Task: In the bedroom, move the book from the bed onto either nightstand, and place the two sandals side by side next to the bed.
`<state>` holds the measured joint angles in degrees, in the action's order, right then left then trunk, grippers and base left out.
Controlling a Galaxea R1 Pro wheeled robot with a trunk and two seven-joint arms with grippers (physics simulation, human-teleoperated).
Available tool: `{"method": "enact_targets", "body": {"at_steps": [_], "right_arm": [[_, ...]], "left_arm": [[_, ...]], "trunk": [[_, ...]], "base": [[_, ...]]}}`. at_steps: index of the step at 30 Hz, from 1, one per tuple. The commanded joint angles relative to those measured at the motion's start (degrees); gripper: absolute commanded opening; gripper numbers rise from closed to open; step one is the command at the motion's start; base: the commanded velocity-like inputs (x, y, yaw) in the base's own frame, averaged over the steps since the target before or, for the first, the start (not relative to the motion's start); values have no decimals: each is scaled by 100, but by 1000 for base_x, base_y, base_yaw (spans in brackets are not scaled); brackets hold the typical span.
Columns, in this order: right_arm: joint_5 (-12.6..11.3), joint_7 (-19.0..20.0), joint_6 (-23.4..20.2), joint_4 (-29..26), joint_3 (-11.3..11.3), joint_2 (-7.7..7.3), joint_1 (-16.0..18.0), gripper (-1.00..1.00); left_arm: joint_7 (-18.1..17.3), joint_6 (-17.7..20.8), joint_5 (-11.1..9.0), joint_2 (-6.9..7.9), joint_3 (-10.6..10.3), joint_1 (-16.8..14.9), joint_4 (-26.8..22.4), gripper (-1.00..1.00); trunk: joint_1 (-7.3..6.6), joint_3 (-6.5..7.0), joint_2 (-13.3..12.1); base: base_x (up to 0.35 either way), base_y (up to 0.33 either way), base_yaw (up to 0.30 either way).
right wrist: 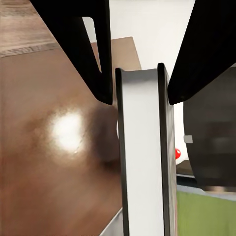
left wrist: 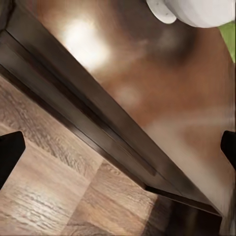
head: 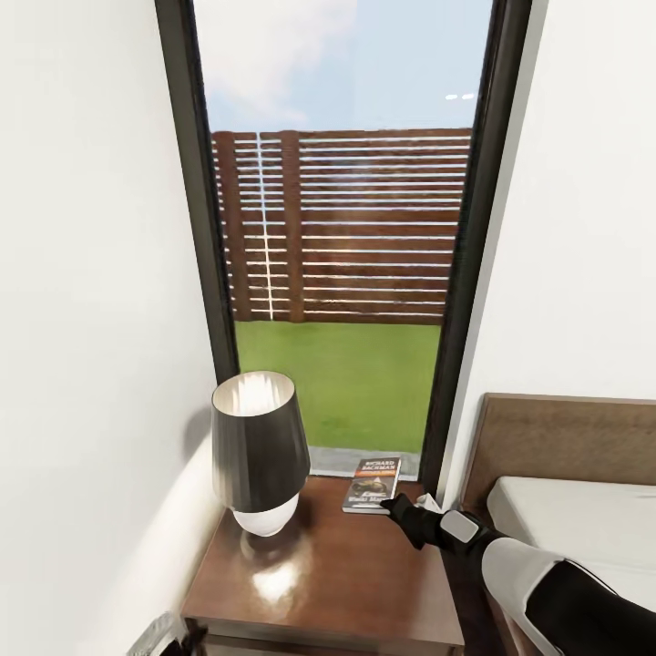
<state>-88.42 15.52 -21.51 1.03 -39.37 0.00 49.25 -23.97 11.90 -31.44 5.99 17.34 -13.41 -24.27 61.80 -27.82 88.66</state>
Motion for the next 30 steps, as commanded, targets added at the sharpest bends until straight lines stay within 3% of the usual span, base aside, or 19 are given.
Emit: {"method": "enact_targets", "body": {"at_steps": [1, 9, 19, 30], "right_arm": [[-44, 33, -23, 11, -45, 0, 6, -100], [-41, 31, -27, 11, -45, 0, 6, -100], [-27, -82, -28, 11, -58, 7, 6, -100], [-28, -172, -28, 11, -75, 7, 6, -100]], "left_arm": [[-64, 58, -46, 0, 27, -4, -32, 100], [-186, 190, -74, -18, 20, -4, -825, 100], [-201, 1556, -107, -77, 27, -4, -2380, 100], [-226, 1892, -110, -89, 32, -4, -2764, 100]], "trunk": [[0, -6, 3], [0, -6, 3], [0, -6, 3], [0, -6, 3]], "base": [[0, 0, 0], [0, 0, 0], [0, 0, 0], [0, 0, 0]]}}
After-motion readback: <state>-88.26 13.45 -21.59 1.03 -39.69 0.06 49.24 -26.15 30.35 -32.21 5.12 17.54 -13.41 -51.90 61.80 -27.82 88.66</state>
